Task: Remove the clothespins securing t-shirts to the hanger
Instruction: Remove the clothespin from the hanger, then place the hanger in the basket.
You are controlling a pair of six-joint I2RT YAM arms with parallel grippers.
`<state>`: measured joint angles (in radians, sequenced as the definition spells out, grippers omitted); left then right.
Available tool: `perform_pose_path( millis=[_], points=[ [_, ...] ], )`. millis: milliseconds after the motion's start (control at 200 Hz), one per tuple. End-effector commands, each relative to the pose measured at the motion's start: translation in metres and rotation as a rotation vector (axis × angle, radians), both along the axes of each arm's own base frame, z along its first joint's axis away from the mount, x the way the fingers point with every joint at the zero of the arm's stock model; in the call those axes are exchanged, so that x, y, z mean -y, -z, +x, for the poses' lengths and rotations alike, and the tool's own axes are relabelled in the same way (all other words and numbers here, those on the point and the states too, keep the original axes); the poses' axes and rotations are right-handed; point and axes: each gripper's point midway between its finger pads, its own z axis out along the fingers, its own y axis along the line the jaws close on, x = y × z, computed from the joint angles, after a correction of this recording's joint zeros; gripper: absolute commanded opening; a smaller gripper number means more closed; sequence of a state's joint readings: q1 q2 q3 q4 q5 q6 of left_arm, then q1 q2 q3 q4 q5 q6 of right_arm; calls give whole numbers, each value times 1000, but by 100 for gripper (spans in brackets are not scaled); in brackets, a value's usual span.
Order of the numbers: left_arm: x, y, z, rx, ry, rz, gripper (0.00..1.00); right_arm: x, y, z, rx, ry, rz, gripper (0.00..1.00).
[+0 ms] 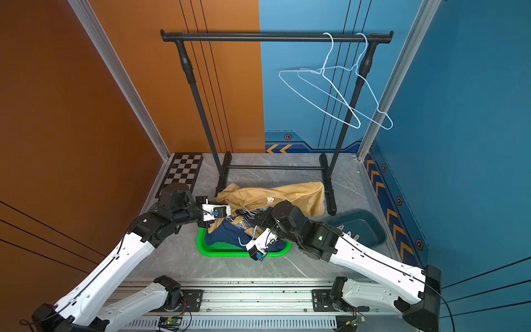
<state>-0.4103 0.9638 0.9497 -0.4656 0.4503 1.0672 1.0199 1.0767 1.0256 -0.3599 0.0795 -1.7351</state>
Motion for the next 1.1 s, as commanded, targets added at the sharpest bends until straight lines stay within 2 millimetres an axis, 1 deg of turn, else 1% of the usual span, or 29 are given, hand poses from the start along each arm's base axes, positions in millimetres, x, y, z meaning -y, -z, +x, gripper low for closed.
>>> perform_pose_path(
  millis=[0, 60, 65, 75, 80, 135, 145, 200, 265, 350, 420, 495, 581, 771, 906, 1031, 1071, 1096],
  points=[
    [-3, -26, -5, 8, -10, -67, 16, 1, -13, 0, -65, 41, 97, 0],
    [-4, -33, -5, 15, -14, -84, 16, -4, -27, 2, -133, 82, 182, 0],
    [-4, -33, -5, 13, -17, -87, 16, -5, -31, 3, -146, 88, 202, 0],
    [-4, -35, -5, -2, -28, -104, 16, -5, -32, 3, -157, 93, 212, 0],
    [-4, -35, -5, -5, -31, -107, 16, -6, -36, 5, -171, 104, 232, 0],
    [-5, -43, -3, -1, -54, -138, 16, -11, -52, 7, -268, 139, 333, 0],
    [-5, -45, -3, 1, -56, -143, 16, -12, -58, 9, -297, 147, 362, 0],
    [-6, -53, -3, 16, -71, -176, 16, -17, -70, 13, -414, 177, 442, 0],
    [-7, -62, -3, 34, -82, -210, 17, -22, -84, 17, -512, 203, 528, 0],
    [-10, -70, -6, 47, -91, -235, 17, -27, -95, 24, -645, 230, 622, 0],
    [-14, -73, -9, 50, -103, -248, 17, -30, -107, 32, -742, 251, 713, 0],
    [-17, -75, -14, 59, -111, -262, 17, -34, -114, 42, -844, 275, 784, 0],
    [-19, -77, -19, 59, -115, -278, 17, -42, -124, 46, -916, 278, 834, 0],
    [-22, -83, -33, 70, -107, -312, 17, -63, -165, 44, -1025, 204, 943, 0],
    [-22, -84, -38, 72, -97, -324, 18, -76, -186, 44, -1074, 138, 998, 0],
    [-23, -84, -42, 65, -93, -338, 18, -83, -196, 43, -1140, 97, 1030, 0],
    [-23, -83, -43, 62, -95, -340, 18, -84, -192, 45, -1157, 101, 1027, 0],
    [-23, -83, -44, 60, -94, -343, 18, -85, -187, 48, -1169, 112, 1020, 0]
  ],
)
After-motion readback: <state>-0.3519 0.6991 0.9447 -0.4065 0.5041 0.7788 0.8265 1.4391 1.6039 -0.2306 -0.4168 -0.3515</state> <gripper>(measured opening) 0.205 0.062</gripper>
